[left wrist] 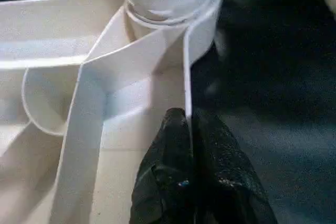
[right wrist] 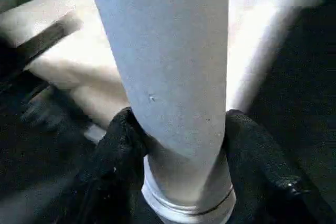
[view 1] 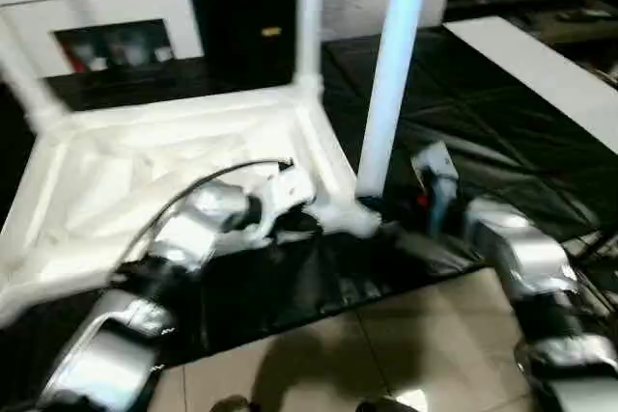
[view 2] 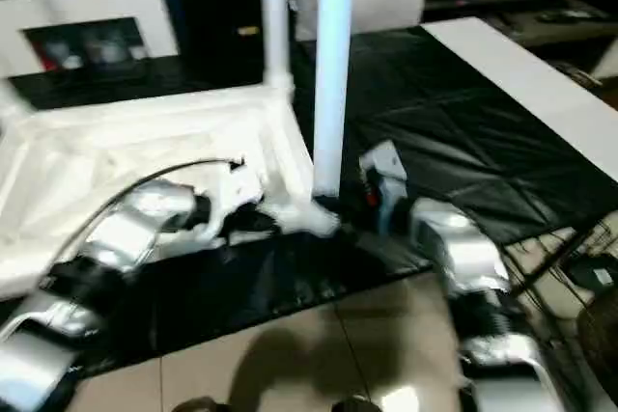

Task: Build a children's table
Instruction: Rotate leg to tighten

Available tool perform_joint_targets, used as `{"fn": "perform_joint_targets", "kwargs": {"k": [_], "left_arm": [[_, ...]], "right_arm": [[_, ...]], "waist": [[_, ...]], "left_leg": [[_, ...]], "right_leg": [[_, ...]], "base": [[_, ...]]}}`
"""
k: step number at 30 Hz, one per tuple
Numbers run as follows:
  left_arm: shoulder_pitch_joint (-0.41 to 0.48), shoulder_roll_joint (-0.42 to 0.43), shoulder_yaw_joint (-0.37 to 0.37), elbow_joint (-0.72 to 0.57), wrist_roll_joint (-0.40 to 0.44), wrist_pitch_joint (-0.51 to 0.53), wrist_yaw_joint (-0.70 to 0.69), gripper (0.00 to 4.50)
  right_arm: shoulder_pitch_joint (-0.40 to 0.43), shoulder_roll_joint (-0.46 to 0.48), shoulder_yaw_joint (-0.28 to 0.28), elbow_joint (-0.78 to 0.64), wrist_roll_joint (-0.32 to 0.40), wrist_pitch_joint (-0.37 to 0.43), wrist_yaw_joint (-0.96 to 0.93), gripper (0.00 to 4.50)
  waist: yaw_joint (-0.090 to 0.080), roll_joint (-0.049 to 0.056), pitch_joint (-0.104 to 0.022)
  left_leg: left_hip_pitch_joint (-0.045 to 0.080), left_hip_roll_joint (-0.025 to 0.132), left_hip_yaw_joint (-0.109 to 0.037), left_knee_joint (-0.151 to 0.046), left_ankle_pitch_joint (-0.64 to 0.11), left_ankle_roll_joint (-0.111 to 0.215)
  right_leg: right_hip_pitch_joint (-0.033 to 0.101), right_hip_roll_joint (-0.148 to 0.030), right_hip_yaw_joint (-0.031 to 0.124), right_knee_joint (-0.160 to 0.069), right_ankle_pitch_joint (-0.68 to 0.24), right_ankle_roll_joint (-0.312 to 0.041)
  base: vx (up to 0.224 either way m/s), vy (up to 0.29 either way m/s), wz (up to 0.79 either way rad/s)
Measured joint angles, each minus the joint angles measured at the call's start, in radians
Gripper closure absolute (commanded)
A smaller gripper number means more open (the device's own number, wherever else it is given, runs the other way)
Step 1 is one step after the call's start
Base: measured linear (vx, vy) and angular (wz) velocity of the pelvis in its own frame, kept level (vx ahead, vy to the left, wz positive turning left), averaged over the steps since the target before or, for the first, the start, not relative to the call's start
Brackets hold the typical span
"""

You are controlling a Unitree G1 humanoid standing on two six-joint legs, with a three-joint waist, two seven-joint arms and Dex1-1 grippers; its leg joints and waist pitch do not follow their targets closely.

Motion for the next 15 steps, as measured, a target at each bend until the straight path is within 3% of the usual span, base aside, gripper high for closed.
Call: {"fn": "perform_joint_targets", "kwargs": {"k": [1,5,7,8,12,13,15], "left_arm": [[-0.01,-0.027,0.012,0.001,0.0,0.037,0.046,4.5],[-0.016,-0.093,0.043,-0.001,-0.002,0.102,0.134,4.5],[-0.015,-0.107,0.048,-0.014,-0.002,0.125,0.152,4.5],[-0.014,-0.107,0.048,-0.022,-0.002,0.13,0.155,4.5],[-0.01,-0.112,0.037,-0.051,-0.003,0.131,0.152,4.5],[-0.004,-0.108,0.032,-0.062,-0.004,0.123,0.141,4.5],[0.002,-0.1,0.025,-0.069,-0.004,0.11,0.127,4.5]], "right_arm": [[-0.017,0.026,-0.01,0.002,-0.012,0.01,-0.079,2.56],[-0.038,0.085,-0.042,0.009,-0.032,0.021,-0.23,2.56],[-0.041,0.091,-0.048,0.019,-0.031,0.005,-0.237,2.56],[-0.041,0.091,-0.048,0.019,-0.031,-0.003,-0.237,2.0],[-0.041,0.098,-0.056,0.022,-0.029,-0.016,-0.245,1.74],[-0.041,0.095,-0.056,0.022,-0.029,-0.019,-0.244,1.46],[-0.041,0.093,-0.055,0.022,-0.029,-0.02,-0.239,1.35]], "waist": [[-0.009,0.0,0.0],[-0.017,0.0,0.0],[-0.009,0.0,0.0],[-0.006,0.0,0.0],[0.015,0.001,-0.001],[0.02,0.001,-0.001],[0.029,0.001,-0.001]], "left_leg": [[0.0,0.0,0.001,0.0,0.0,0.0],[0.0,0.001,0.005,-0.011,0.0,0.0],[-0.002,0.001,0.005,-0.017,0.001,0.002],[-0.004,0.001,0.006,-0.017,0.003,0.005],[-0.015,0.004,0.006,-0.016,0.004,0.006],[-0.018,0.004,0.006,-0.015,0.004,0.007],[-0.019,0.004,0.006,-0.015,0.005,0.008]], "right_leg": [[0.0,0.0,0.001,-0.001,0.001,0.0],[-0.002,0.002,0.001,-0.013,0.012,0.0],[-0.006,0.002,0.001,-0.013,0.013,-0.003],[-0.009,0.003,0.001,-0.012,0.012,-0.004],[-0.023,0.007,0.001,-0.011,0.011,-0.006],[-0.029,0.007,0.002,-0.009,0.011,-0.006],[-0.031,0.007,0.002,-0.008,0.012,-0.007]], "base": [[0.0,0.0,0.0],[0.0,0.0,0.0],[0.056,-0.016,0.01],[0.054,-0.02,0.01],[0.0,0.0,0.0],[0.0,0.0,0.0],[0.0,0.0,0.0]]}}
